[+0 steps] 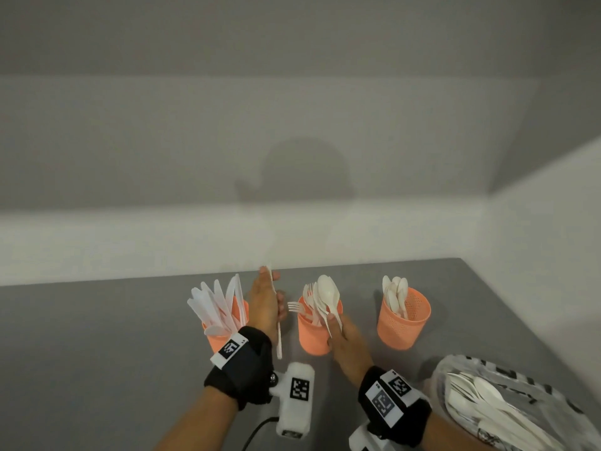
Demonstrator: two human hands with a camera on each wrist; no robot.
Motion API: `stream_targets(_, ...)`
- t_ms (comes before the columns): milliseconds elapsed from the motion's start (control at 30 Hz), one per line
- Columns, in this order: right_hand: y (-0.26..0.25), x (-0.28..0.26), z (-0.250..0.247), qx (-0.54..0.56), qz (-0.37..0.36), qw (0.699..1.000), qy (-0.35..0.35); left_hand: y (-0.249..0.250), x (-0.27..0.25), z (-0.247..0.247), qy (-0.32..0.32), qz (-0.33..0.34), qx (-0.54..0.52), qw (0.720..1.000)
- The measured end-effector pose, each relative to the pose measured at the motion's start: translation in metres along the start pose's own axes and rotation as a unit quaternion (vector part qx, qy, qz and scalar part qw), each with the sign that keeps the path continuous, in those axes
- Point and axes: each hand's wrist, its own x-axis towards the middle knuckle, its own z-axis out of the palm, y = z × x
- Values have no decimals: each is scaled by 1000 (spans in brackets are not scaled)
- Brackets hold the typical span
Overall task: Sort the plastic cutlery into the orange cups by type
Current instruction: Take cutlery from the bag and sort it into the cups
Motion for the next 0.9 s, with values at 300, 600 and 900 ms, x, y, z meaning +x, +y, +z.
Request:
stream_targets(300,-17,-11,11,8,4,999,-33,-33,-12,18,37,67,186,980)
stream_targets(600,-12,1,7,91,87,992,-16,-39,-13,26,27,96,169,981)
stream_targets(900,-24,-4,-6,105,96,989,-34,-38,-9,12,21,51,82,995)
